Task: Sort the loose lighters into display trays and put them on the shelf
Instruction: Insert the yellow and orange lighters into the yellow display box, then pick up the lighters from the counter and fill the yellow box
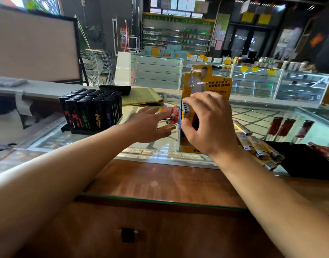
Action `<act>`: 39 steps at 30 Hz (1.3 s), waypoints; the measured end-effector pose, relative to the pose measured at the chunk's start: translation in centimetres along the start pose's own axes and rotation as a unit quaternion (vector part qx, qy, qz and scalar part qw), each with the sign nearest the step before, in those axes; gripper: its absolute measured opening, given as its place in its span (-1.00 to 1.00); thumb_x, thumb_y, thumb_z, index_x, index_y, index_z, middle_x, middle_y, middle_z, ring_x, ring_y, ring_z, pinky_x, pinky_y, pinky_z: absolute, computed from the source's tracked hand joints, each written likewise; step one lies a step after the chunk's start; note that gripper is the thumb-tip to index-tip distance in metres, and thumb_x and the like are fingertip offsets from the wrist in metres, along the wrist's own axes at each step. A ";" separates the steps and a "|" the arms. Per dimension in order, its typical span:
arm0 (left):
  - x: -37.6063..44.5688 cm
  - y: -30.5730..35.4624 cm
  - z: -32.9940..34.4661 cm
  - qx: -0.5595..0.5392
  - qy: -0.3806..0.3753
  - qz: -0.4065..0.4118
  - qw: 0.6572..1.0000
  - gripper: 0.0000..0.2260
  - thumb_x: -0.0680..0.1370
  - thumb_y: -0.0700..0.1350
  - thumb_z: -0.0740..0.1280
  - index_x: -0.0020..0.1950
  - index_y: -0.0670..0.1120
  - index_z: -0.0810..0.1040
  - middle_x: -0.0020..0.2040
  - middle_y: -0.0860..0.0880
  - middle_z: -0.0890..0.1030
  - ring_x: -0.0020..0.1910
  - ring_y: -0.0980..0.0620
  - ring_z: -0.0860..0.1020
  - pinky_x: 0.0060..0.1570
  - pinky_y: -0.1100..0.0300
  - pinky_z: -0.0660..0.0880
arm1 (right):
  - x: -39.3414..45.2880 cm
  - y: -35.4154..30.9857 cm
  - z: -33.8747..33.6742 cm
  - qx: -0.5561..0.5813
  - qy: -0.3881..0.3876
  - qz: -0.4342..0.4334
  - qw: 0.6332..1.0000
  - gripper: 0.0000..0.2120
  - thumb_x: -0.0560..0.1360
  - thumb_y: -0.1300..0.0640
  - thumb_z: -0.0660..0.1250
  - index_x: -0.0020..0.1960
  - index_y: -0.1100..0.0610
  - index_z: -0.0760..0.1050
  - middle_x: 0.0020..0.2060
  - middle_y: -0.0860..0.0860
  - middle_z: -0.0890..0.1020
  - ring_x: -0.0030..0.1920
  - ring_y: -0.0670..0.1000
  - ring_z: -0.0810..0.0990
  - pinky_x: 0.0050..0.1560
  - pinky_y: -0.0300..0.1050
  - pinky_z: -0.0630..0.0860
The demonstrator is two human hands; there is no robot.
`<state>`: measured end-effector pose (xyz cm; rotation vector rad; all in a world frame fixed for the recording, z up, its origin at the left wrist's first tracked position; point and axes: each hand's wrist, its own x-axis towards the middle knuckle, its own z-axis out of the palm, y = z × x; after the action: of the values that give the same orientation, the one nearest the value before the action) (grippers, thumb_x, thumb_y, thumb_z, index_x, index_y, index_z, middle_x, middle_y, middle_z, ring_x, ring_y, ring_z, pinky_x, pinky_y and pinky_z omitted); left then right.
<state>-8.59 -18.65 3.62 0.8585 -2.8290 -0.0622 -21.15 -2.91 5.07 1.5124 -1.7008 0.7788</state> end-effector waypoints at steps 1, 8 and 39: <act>0.6 -0.3 0.3 0.006 -0.021 -0.011 1.000 -0.35 0.55 0.37 0.14 0.58 0.30 -0.05 0.63 -0.01 0.02 0.59 -0.19 -0.01 0.48 -0.23 0.13 | 0.0 -0.1 0.0 -0.003 0.001 0.000 1.000 -0.57 0.47 -0.06 0.24 0.25 0.11 0.56 0.19 0.05 0.60 0.27 0.16 0.45 0.29 0.12 0.36; 2.9 -1.1 0.9 -0.013 -0.083 0.013 0.996 -0.36 0.55 0.42 0.04 0.53 0.38 -0.20 0.61 0.13 -0.18 0.59 -0.12 -0.20 0.50 -0.29 -0.09 | 0.0 -0.8 -0.2 -0.014 0.020 -0.017 1.000 -0.59 0.46 -0.02 0.29 0.25 0.13 0.56 0.19 0.07 0.59 0.26 0.18 0.46 0.31 0.08 0.34; -12.5 -1.0 -2.6 -0.074 0.054 0.108 0.990 -0.47 0.59 0.12 0.28 0.54 0.01 0.31 0.49 -0.06 0.38 0.43 -0.06 0.36 0.40 0.15 0.23 | -4.5 -4.7 -2.6 -0.025 -0.102 -0.049 0.993 -0.48 0.54 -0.15 0.12 0.36 0.10 0.50 0.33 0.09 0.52 0.45 0.17 0.31 0.48 0.17 0.12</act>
<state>2.63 -12.50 4.00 0.5061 -2.7561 -0.1873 -15.98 1.10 2.64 1.6744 -1.7633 0.5414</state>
